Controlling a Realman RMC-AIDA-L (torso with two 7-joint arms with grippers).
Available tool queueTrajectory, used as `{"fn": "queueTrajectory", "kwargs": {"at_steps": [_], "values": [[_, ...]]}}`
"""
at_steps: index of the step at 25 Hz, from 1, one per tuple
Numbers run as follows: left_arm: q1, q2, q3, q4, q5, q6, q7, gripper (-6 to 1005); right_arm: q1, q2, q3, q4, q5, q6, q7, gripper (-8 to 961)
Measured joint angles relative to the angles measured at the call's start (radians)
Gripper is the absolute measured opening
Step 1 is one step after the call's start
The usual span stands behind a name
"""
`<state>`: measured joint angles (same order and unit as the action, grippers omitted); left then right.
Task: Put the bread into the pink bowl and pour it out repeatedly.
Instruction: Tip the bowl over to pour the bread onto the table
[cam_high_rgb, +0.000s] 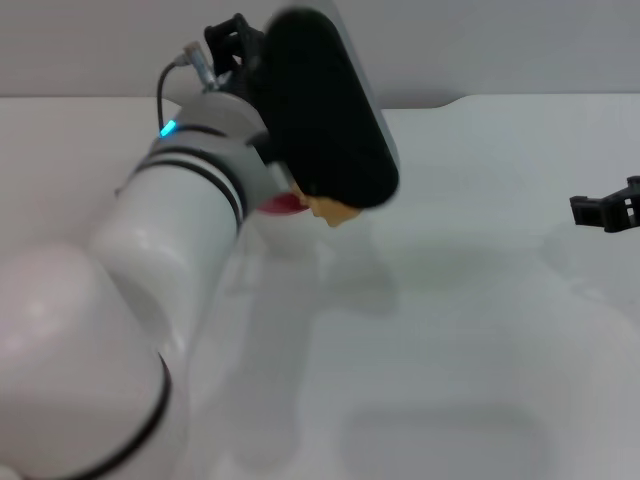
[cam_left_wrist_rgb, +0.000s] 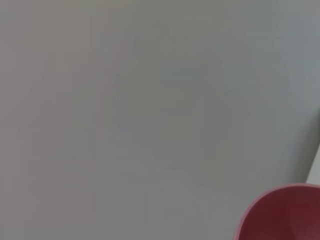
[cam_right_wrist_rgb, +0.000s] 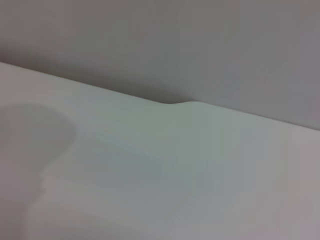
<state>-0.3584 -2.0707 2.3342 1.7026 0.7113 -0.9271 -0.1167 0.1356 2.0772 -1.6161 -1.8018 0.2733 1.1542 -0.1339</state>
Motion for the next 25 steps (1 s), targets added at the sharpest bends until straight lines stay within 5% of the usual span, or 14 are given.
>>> {"fn": "queueTrajectory", "kwargs": {"at_steps": [9, 25], "values": [[0.012, -0.003, 0.159, -0.068, 0.262, -0.025, -0.049, 30, 0.002, 0.000, -0.008, 0.025, 0.000, -0.014, -0.001, 684], [0.023, -0.002, 0.295, -0.155, 0.420, -0.013, 0.029, 29, 0.007, 0.000, -0.020, 0.027, 0.000, -0.014, -0.003, 683]]}}
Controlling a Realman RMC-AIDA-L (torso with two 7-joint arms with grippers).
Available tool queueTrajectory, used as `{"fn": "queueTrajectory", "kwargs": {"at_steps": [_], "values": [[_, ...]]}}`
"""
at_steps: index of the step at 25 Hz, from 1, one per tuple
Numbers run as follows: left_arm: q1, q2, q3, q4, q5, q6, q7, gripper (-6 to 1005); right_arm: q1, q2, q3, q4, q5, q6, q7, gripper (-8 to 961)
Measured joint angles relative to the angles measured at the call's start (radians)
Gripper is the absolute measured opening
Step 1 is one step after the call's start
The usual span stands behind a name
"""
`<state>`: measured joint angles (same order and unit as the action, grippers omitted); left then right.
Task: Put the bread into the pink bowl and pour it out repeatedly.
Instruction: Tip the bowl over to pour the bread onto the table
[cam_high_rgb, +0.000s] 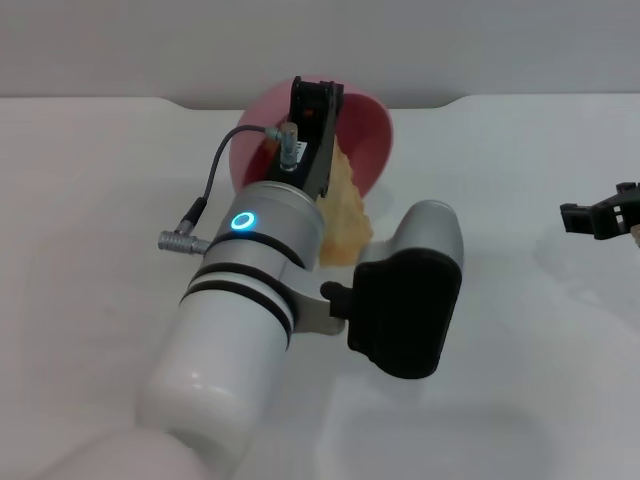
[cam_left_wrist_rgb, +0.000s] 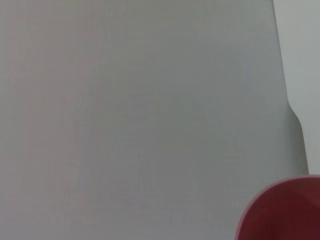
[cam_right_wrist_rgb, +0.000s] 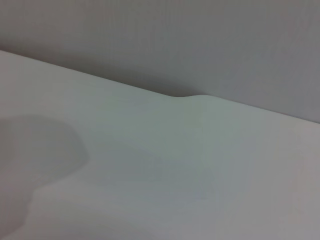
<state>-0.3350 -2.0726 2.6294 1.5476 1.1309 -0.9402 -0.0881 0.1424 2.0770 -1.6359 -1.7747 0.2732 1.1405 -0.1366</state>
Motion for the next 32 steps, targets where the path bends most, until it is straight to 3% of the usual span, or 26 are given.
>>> {"fn": "queueTrajectory", "kwargs": {"at_steps": [7, 17, 23, 32], "values": [[0.007, -0.004, 0.018, -0.039, 0.141, -0.005, -0.056, 29, 0.002, 0.000, -0.006, 0.000, 0.000, 0.001, 0.000, 683], [0.005, -0.004, 0.018, -0.085, 0.232, -0.011, -0.067, 29, 0.003, 0.000, -0.012, 0.002, 0.000, 0.001, 0.000, 683], [0.015, 0.000, -0.023, -0.015, 0.150, 0.059, -0.108, 29, 0.004, 0.000, -0.012, 0.002, 0.000, 0.001, 0.000, 683], [-0.023, -0.002, -0.117, 0.001, -0.039, 0.066, -0.157, 29, 0.006, 0.000, -0.013, 0.007, 0.000, 0.001, 0.000, 684]]}}
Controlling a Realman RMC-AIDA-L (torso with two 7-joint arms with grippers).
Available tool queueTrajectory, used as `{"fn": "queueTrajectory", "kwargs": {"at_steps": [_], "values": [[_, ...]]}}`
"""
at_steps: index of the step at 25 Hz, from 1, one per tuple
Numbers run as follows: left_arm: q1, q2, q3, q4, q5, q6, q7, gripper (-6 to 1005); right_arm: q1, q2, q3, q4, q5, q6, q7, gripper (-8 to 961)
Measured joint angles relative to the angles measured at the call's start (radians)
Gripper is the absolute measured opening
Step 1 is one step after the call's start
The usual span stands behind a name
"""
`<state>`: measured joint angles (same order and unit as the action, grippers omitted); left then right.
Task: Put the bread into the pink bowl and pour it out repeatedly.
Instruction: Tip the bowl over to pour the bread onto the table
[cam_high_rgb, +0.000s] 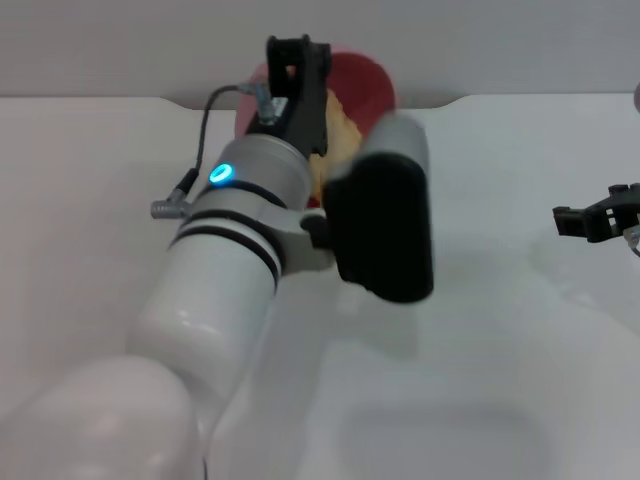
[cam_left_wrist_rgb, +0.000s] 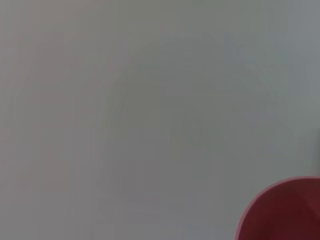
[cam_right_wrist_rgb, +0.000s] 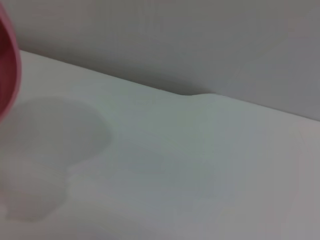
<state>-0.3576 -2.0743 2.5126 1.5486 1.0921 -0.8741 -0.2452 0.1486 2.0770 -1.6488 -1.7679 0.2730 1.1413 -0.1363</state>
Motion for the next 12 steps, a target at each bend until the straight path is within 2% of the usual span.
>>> {"fn": "queueTrajectory", "kwargs": {"at_steps": [3, 8, 12], "values": [[0.000, 0.001, -0.013, 0.000, -0.004, -0.001, -0.012, 29, -0.005, 0.000, 0.017, 0.004, -0.003, 0.000, 0.003, 684], [-0.001, 0.002, -0.012, -0.007, -0.004, -0.004, 0.019, 29, -0.035, 0.000, 0.150, -0.007, -0.007, -0.017, 0.007, 684], [-0.001, 0.005, -0.012, -0.016, -0.002, 0.022, 0.047, 30, -0.059, 0.000, 0.209, -0.008, -0.012, -0.060, -0.006, 684]]}}
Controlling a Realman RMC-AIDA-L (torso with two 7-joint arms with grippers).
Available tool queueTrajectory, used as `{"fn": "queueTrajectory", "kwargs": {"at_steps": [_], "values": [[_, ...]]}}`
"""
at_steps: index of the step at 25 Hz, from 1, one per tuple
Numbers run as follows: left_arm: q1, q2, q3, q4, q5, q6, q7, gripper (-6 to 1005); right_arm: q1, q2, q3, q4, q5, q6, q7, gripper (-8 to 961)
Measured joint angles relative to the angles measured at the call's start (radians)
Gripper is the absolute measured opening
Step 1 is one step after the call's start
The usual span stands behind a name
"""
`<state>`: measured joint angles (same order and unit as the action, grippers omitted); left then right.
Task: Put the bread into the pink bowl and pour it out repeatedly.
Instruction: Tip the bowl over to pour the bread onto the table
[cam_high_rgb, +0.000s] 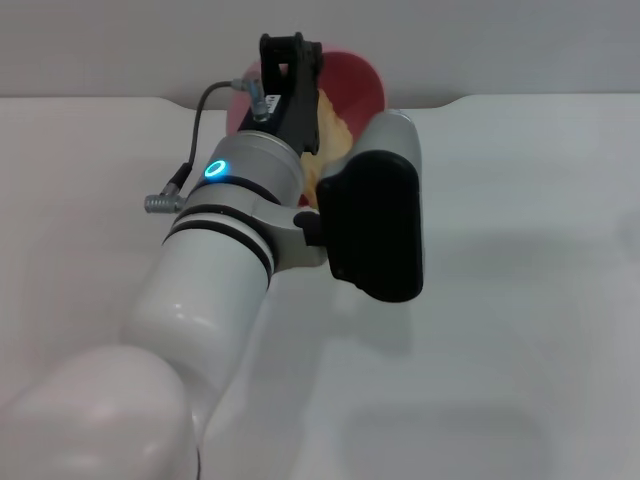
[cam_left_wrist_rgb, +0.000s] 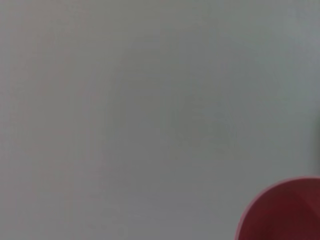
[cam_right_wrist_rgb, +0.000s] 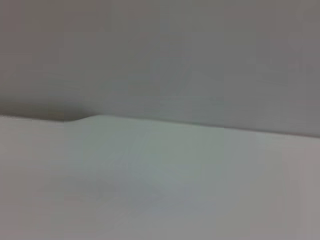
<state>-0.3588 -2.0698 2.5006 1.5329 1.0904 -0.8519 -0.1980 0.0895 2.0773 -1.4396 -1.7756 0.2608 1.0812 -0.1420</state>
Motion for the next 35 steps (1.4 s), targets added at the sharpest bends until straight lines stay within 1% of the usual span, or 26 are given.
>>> {"fn": "queueTrajectory", "kwargs": {"at_steps": [5, 12, 13, 14, 18, 23, 27, 29, 35], "values": [[-0.001, 0.001, 0.005, -0.021, 0.018, 0.027, 0.043, 30, -0.009, 0.001, 0.016, 0.022, 0.000, -0.011, -0.004, 684], [-0.001, -0.002, 0.027, -0.047, 0.135, 0.040, 0.057, 30, -0.006, 0.001, 0.007, 0.036, 0.002, -0.008, -0.005, 684], [-0.001, -0.002, 0.032, -0.051, 0.158, 0.039, 0.051, 30, -0.006, 0.001, 0.007, 0.036, 0.003, -0.007, -0.005, 683], [0.005, -0.005, 0.048, -0.059, 0.235, 0.036, 0.019, 30, -0.005, 0.000, 0.005, 0.036, 0.004, -0.006, -0.005, 683], [0.003, -0.005, 0.056, -0.081, 0.289, 0.023, -0.001, 30, -0.002, 0.000, 0.002, 0.038, 0.004, -0.006, -0.005, 683], [-0.004, -0.007, 0.071, -0.108, 0.320, 0.013, 0.001, 30, 0.001, 0.000, 0.000, 0.040, 0.004, -0.005, -0.006, 683], [-0.004, -0.006, 0.069, -0.105, 0.351, 0.003, -0.052, 30, 0.001, 0.000, 0.000, 0.041, 0.005, -0.004, -0.012, 683], [-0.004, -0.007, 0.079, -0.132, 0.412, -0.016, -0.074, 30, 0.002, 0.000, -0.001, 0.042, 0.006, -0.004, -0.013, 683], [-0.008, -0.007, 0.085, -0.142, 0.461, -0.048, -0.134, 30, 0.003, 0.000, -0.001, 0.044, 0.007, -0.004, -0.013, 683]]}}
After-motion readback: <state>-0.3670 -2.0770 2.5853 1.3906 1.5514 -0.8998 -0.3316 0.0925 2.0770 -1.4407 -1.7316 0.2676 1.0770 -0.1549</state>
